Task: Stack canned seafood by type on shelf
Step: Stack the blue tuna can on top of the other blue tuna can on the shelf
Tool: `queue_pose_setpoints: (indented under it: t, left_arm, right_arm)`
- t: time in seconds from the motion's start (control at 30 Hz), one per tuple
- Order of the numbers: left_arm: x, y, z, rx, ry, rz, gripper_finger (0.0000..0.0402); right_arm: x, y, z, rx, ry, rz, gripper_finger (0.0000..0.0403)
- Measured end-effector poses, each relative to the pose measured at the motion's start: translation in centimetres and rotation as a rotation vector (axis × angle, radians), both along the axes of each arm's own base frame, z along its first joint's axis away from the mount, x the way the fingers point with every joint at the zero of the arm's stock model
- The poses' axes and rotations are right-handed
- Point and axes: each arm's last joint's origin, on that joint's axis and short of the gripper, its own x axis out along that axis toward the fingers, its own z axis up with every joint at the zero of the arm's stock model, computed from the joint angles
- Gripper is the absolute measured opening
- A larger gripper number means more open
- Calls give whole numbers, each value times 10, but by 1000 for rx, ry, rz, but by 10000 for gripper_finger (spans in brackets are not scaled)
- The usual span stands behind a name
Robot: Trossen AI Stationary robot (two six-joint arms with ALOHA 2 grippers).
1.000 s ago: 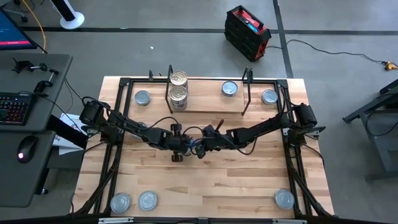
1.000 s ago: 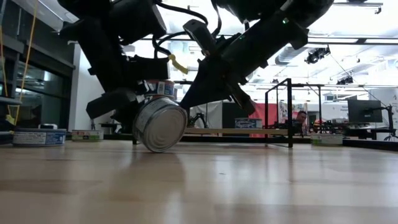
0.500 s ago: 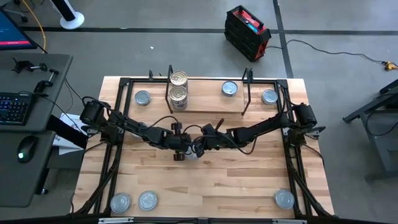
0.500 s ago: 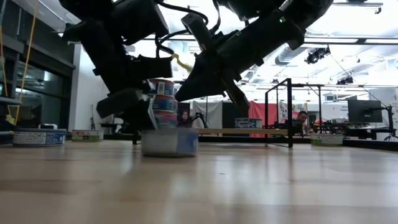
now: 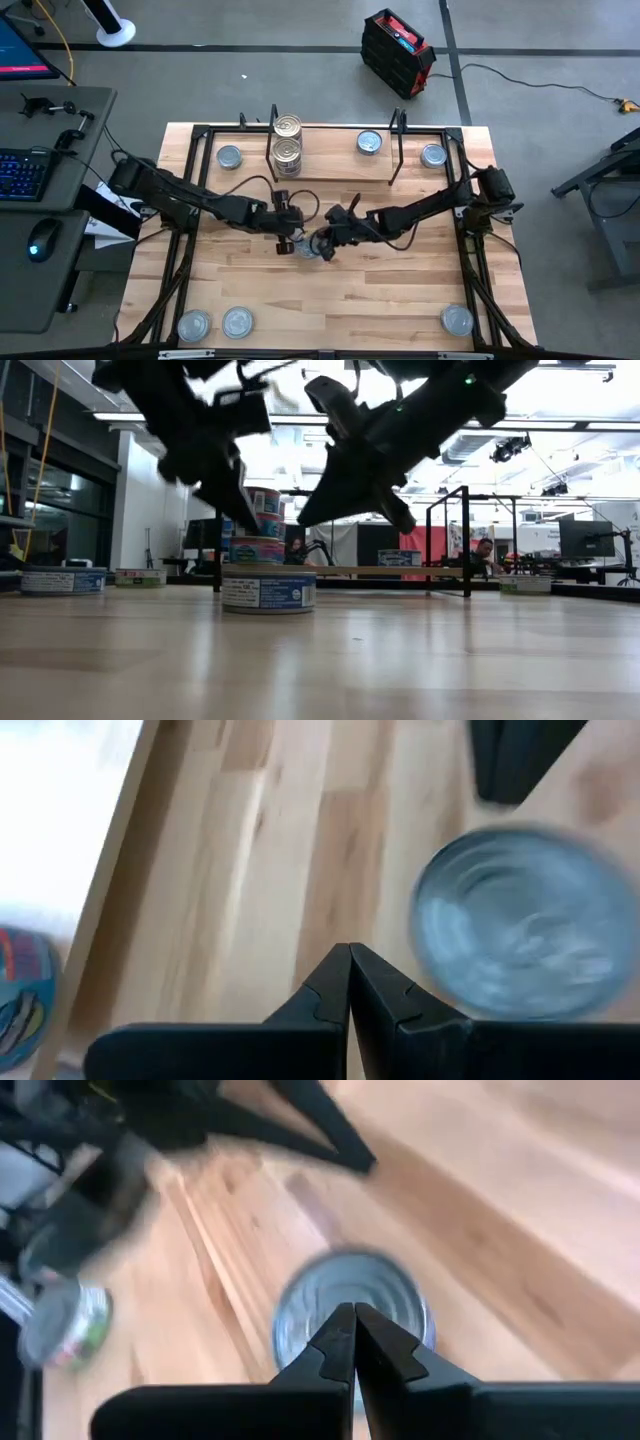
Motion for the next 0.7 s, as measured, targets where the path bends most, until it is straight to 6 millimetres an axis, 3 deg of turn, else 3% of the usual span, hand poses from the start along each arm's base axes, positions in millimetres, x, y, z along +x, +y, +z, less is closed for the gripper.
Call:
queue_pose_setpoints:
  t: [0.1,0.37,0.7]
  left_arm:
    - [-6,1,5,-104,-84,-41,0]
    - [-44,8,-20,-290,-228,14,0]
    - [-41,6,-24,-296,-248,-68,0]
  right_arm:
    - [-5,12,-5,11,46,19,0]
    - [-15,34,-15,7,104,12,0]
    - [-4,27,-45,138,149,-13,0]
